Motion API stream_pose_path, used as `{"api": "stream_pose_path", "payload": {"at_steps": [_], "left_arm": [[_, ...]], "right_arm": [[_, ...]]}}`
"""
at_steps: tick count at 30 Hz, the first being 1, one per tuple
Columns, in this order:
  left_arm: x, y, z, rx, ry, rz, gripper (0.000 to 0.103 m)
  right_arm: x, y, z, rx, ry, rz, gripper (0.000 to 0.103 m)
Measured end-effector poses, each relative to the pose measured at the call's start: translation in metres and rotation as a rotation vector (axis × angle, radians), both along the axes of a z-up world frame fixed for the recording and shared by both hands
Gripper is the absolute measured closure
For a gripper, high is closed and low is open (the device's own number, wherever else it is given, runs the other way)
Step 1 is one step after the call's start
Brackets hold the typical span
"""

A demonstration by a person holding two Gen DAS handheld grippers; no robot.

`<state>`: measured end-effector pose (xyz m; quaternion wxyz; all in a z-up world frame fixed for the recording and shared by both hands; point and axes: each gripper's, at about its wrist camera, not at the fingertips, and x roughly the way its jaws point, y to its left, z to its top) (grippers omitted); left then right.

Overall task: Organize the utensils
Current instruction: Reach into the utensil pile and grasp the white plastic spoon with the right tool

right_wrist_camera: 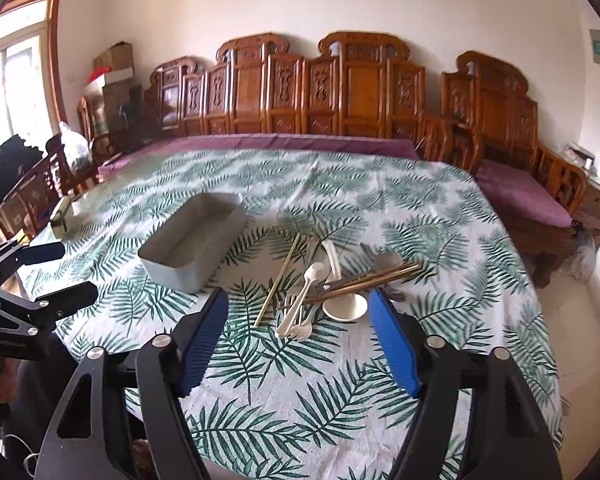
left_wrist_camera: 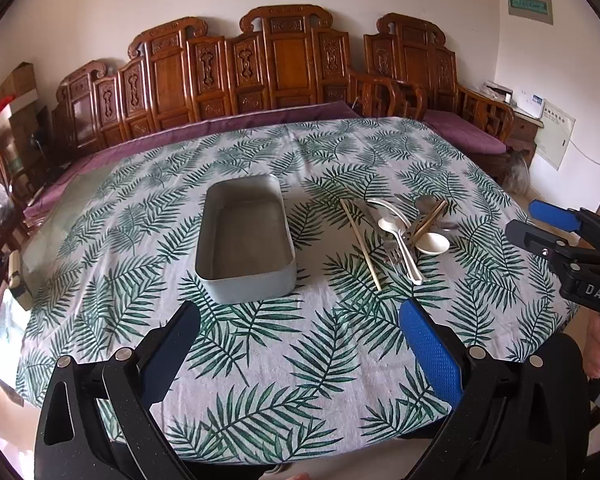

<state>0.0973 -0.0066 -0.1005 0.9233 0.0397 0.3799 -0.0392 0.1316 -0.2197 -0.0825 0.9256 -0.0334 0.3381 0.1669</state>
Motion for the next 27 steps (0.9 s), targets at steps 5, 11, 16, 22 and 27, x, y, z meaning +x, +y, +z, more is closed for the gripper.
{"api": "stream_pose_path", "payload": {"at_steps": [5, 11, 16, 22, 27], "left_arm": [[0.017, -0.003, -0.014, 0.038, 0.034, -0.019, 0.006], [0.030, -0.005, -0.028, 0.029, 0.070, -0.048, 0.006], [0.038, -0.007, -0.035, 0.013, 0.097, -0.087, 0.006], [0.047, -0.003, -0.037, -0.010, 0.112, -0.100, 0.007], [0.057, 0.001, -0.039, -0.052, 0.116, -0.104, 0.007]], "right_arm": [[0.031, 0.013, -0.031, -0.009, 0.092, 0.065, 0.049], [0.074, 0.028, -0.072, 0.002, 0.196, 0.098, 0.071], [0.110, 0.037, -0.095, -0.033, 0.237, 0.076, 0.073], [0.137, 0.045, -0.114, -0.095, 0.303, 0.074, 0.083], [0.151, 0.046, -0.124, -0.128, 0.359, 0.068, 0.082]]}}
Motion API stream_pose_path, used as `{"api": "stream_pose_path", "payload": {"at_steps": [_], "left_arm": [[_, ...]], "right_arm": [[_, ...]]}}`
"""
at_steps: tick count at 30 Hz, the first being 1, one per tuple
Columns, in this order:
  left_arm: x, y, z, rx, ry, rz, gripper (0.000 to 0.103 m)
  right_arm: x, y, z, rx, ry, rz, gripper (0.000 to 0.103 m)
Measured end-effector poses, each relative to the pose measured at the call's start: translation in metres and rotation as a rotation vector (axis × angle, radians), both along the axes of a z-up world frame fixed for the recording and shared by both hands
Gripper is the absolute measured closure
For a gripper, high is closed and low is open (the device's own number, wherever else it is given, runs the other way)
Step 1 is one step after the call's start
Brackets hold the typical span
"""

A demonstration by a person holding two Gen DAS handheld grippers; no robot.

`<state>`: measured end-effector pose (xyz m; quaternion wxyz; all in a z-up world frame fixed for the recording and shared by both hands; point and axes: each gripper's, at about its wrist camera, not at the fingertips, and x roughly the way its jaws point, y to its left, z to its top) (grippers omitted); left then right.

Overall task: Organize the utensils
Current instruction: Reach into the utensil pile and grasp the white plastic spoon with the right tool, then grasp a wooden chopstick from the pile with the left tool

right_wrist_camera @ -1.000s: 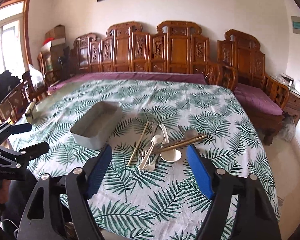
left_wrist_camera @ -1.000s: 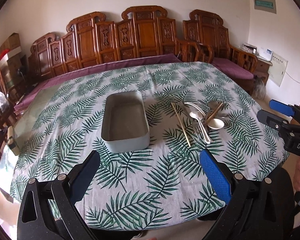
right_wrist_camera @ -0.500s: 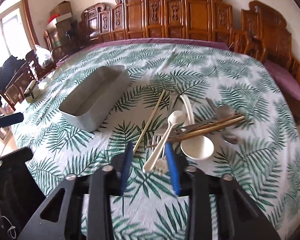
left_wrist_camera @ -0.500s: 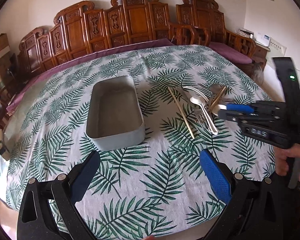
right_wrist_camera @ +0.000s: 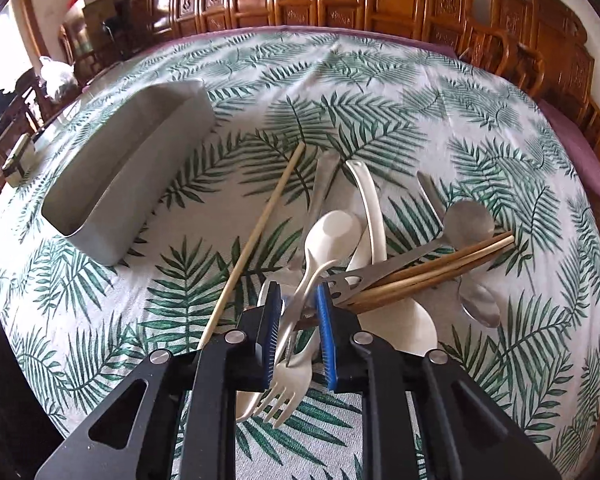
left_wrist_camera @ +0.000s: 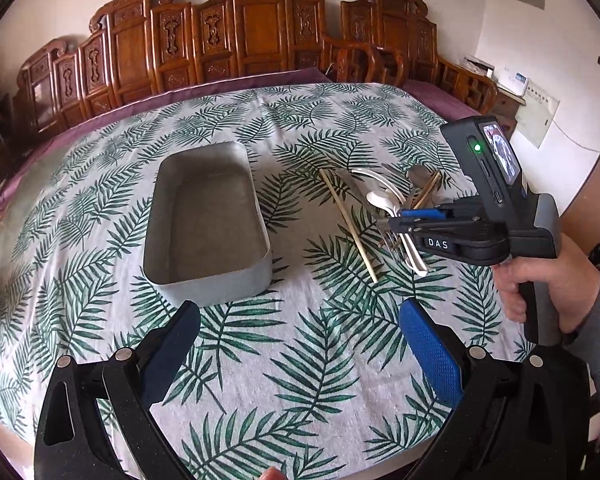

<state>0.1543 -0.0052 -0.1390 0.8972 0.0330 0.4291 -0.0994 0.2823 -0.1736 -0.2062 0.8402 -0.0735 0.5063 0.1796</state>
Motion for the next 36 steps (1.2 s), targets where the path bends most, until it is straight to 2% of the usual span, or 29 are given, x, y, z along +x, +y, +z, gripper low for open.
{"api": "stream_pose_path", "payload": {"at_steps": [2, 5, 10, 14, 21, 28, 30, 32, 34, 36], "left_arm": [[0.003, 0.001, 0.000, 0.002, -0.004, 0.011, 0.006], [0.010, 0.004, -0.003, -0.005, 0.011, 0.030, 0.007], [0.011, 0.005, -0.007, -0.019, 0.024, 0.036, 0.007], [0.008, 0.001, -0.006, -0.011, 0.016, 0.030, 0.006], [0.018, -0.013, -0.006, -0.005, 0.005, 0.011, 0.007], [0.037, -0.038, -0.006, -0.018, -0.013, -0.035, 0.007], [0.044, -0.048, -0.009, -0.018, -0.006, -0.057, 0.013], [0.055, -0.057, -0.016, -0.020, 0.023, -0.074, 0.027], [0.063, -0.064, -0.023, -0.019, 0.047, -0.080, 0.035], [0.071, -0.070, -0.030, -0.011, 0.066, -0.078, 0.040]], "right_arm": [[0.002, 0.001, 0.000, -0.006, 0.007, 0.005, 0.082], [0.007, 0.002, -0.002, 0.002, 0.033, 0.011, 0.088], [0.021, 0.002, -0.004, -0.033, 0.062, -0.015, 0.088], [0.022, 0.001, -0.002, -0.030, 0.050, -0.021, 0.100], [-0.002, -0.019, 0.024, 0.079, -0.002, -0.025, 0.100], [-0.040, -0.048, 0.048, 0.114, -0.061, -0.030, 0.099], [-0.048, -0.056, 0.052, 0.126, -0.070, -0.039, 0.099], [-0.056, -0.063, 0.054, 0.139, -0.077, -0.044, 0.099], [-0.062, -0.069, 0.054, 0.149, -0.078, -0.050, 0.099], [-0.068, -0.072, 0.052, 0.154, -0.080, -0.052, 0.099]]}}
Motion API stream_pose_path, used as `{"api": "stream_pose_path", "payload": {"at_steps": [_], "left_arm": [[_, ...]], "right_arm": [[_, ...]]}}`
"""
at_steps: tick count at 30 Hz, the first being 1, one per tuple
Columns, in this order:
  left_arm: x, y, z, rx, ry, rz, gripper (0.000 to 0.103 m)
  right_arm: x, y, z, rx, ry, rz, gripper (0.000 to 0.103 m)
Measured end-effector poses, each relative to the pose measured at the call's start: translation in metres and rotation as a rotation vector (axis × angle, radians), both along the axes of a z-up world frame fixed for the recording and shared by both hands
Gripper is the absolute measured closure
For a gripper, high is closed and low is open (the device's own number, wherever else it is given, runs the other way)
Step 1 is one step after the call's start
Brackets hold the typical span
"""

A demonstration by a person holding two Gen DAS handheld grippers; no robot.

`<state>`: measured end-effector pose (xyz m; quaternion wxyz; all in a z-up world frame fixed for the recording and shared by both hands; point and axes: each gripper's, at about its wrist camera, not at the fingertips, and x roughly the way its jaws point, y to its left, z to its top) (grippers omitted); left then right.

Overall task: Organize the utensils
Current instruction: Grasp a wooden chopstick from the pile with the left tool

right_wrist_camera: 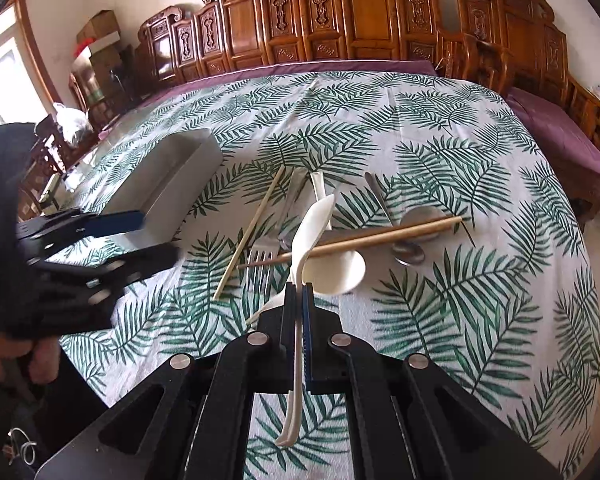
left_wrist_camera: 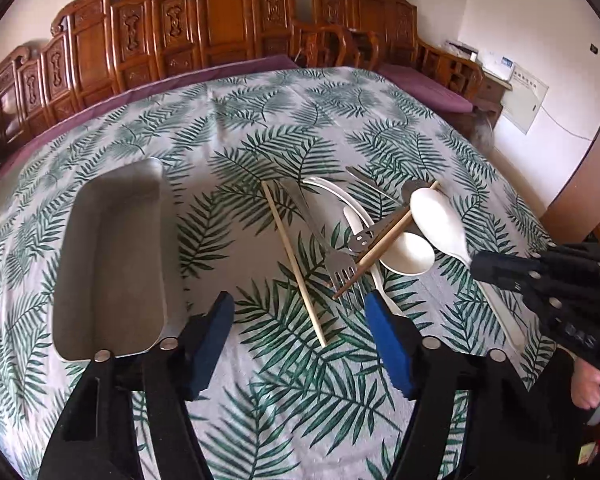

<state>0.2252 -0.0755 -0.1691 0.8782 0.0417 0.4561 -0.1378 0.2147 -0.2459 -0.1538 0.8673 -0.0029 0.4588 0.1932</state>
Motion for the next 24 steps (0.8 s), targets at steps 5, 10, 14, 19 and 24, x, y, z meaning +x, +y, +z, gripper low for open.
{"api": "stream_pose_path", "payload": {"at_steps": [5, 10, 14, 19, 24], "left_arm": [[0.021, -0.009, -0.023, 0.026, 0.056, 0.016, 0.065], [0.042, -0.012, -0.048, 0.035, 0.107, 0.043, 0.073], [0.054, -0.013, -0.058, 0.025, 0.118, 0.060, 0.081], [0.063, -0.017, -0.064, 0.032, 0.127, 0.068, 0.090], [0.073, -0.014, -0.064, 0.023, 0.125, 0.090, 0.098]], "right_arm": [[-0.002, -0.003, -0.001, -0.032, -0.011, 0.014, 0.099], [0.002, -0.013, -0.008, -0.031, 0.007, 0.002, 0.099], [0.006, -0.021, -0.012, -0.013, 0.024, -0.017, 0.099], [0.010, -0.025, -0.016, -0.012, 0.032, -0.027, 0.099], [0.012, -0.025, -0.016, -0.022, 0.030, -0.025, 0.099]]}}
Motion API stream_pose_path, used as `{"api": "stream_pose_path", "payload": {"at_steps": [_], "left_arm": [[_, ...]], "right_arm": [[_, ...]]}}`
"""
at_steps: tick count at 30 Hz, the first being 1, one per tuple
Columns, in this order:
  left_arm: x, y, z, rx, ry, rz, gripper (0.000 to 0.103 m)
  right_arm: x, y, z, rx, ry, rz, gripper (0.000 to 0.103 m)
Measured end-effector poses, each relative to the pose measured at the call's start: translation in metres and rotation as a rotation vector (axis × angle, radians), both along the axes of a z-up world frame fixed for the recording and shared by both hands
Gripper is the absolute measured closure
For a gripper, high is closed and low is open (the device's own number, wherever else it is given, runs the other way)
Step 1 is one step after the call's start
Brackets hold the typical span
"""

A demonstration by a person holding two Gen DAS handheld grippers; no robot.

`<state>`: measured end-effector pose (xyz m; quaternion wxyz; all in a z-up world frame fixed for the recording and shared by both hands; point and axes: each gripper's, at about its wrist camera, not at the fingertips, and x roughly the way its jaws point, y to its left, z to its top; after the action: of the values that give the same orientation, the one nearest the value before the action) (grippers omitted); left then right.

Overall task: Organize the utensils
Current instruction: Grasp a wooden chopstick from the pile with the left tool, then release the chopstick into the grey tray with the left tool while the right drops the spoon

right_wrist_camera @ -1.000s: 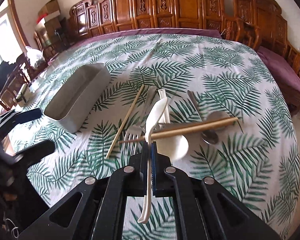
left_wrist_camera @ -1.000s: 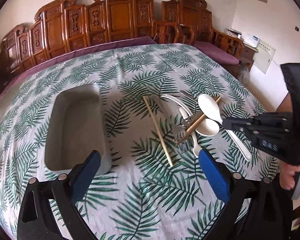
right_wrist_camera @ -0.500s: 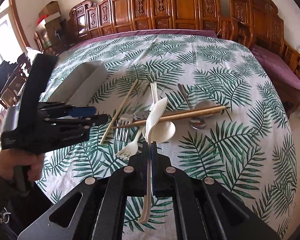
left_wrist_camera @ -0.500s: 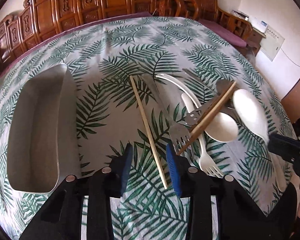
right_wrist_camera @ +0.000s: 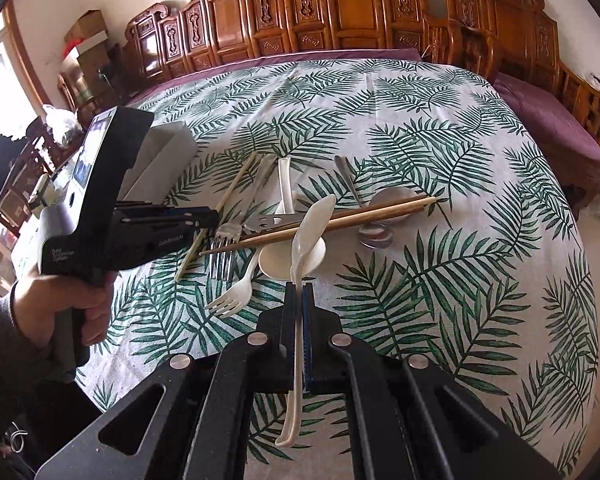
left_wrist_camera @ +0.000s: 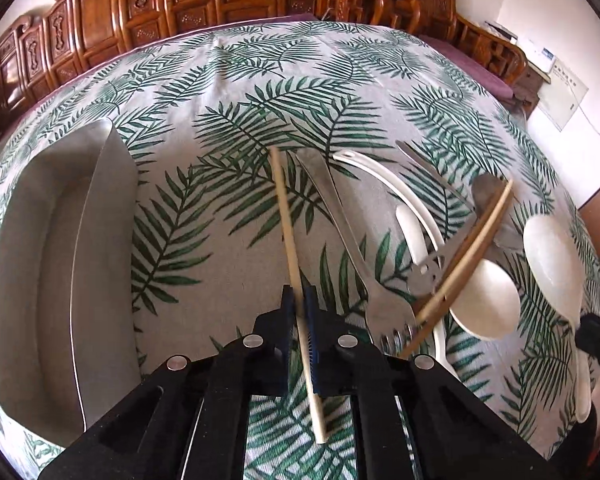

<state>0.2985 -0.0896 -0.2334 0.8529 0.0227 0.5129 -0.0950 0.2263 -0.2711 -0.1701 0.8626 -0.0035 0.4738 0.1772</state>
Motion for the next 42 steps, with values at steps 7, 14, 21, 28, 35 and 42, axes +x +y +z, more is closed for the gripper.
{"api": "stream_pose_path", "payload": {"at_steps": [7, 14, 21, 28, 35, 42], "left_arm": [[-0.012, 0.003, 0.019, 0.005, -0.035, -0.018, 0.099], [-0.041, 0.021, 0.058, -0.006, -0.121, -0.046, 0.099], [-0.055, 0.049, 0.083, -0.018, -0.161, -0.030, 0.099], [-0.056, 0.087, 0.099, -0.034, -0.183, 0.017, 0.099], [-0.043, 0.128, 0.099, -0.058, -0.170, 0.061, 0.099], [-0.022, 0.158, 0.084, -0.072, -0.135, 0.095, 0.099]], "right_arm": [[0.000, 0.001, 0.003, -0.025, -0.020, 0.001, 0.099], [-0.003, 0.013, 0.013, -0.053, -0.052, 0.022, 0.099], [-0.002, 0.043, 0.035, -0.062, -0.099, 0.062, 0.099], [0.010, 0.086, 0.055, -0.070, -0.121, 0.109, 0.099], [0.029, 0.125, 0.064, -0.074, -0.123, 0.141, 0.099], [0.048, 0.163, 0.061, -0.077, -0.105, 0.164, 0.099]]}}
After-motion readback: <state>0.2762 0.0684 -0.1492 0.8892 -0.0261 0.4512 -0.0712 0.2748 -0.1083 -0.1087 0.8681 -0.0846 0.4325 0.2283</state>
